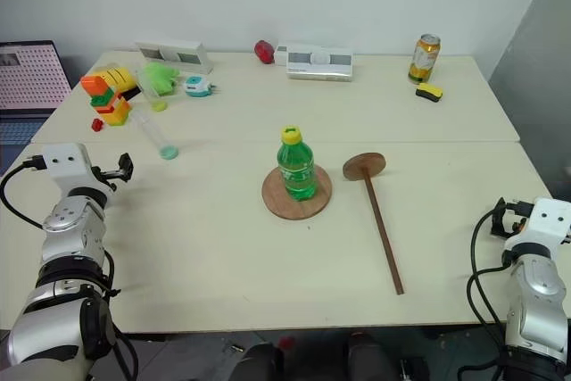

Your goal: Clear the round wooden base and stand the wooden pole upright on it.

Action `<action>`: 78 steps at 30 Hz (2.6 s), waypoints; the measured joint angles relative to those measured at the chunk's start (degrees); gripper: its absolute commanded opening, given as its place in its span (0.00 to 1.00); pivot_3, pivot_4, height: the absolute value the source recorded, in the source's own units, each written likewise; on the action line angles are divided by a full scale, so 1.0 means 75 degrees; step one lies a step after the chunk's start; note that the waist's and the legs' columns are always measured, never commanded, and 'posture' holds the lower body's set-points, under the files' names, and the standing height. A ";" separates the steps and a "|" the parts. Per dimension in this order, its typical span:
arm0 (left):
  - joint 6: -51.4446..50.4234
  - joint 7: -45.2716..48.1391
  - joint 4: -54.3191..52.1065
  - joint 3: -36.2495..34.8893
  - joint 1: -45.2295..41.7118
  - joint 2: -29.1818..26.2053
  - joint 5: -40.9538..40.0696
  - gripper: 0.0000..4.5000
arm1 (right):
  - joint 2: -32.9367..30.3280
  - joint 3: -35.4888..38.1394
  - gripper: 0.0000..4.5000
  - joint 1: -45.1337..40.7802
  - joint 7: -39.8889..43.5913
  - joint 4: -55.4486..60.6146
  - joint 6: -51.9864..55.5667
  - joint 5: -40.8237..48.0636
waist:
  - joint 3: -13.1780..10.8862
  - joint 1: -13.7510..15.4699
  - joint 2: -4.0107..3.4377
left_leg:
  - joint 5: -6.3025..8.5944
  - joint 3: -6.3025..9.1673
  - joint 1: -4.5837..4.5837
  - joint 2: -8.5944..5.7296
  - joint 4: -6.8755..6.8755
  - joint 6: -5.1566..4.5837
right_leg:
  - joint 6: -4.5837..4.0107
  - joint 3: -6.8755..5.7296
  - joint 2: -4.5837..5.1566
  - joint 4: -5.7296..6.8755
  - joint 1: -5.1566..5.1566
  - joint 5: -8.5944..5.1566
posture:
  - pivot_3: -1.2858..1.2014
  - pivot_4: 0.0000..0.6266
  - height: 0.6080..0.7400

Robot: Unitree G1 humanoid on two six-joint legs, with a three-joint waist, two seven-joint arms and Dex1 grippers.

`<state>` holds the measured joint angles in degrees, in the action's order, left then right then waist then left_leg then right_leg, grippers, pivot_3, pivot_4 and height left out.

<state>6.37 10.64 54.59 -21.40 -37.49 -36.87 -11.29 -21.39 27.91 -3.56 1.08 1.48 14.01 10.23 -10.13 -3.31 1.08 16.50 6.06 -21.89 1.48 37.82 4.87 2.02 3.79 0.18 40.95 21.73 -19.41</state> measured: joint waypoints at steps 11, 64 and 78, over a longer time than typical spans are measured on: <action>-0.0167 0.0362 -0.0737 -0.0071 0.0348 -0.0012 -0.0187 1.00 | 0.0000 -0.0005 1.00 -0.0040 0.0007 0.0000 -0.0001 -0.0005 | 0.0000 -0.0007 0.0000 | 0.0000 -0.0002 0.0000 0.0003 0.0000 0.0001 | 0.0000 0.0002 -0.0001 0.0001 0.0000 0.0000 | 0.52 0.24 1.00; -0.3967 0.6944 -0.5482 0.3818 -0.1521 0.1114 -0.1787 0.32 | -0.2337 -0.1839 1.00 -0.2133 0.2803 0.4961 0.4516 0.5396 | -0.0013 0.0033 -0.0014 | 0.0008 0.0024 -0.0023 0.0000 0.0017 -0.0014 | 0.0001 -0.0022 -0.0006 -0.0061 -0.0031 -0.0001 | 0.52 0.24 1.00; -0.5269 0.6576 -0.5486 0.3036 -0.1599 0.0547 -0.2102 0.32 | -0.2421 -0.2162 1.00 -0.2745 0.3101 0.4825 0.4518 0.5558 | -0.0018 -0.0065 -0.0014 | 0.0009 0.0027 -0.0025 0.0010 0.0012 -0.0015 | 0.0001 -0.0020 -0.0017 -0.0052 -0.0015 -0.0002 | 0.52 0.24 1.00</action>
<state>-33.15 59.96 13.45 1.37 -49.48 -32.77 -27.05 -39.55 11.70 -24.14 24.33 37.67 47.89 51.92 -10.26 -3.79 0.98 16.56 6.26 -22.07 1.56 37.91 4.76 2.02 3.64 0.05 40.56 21.61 -19.42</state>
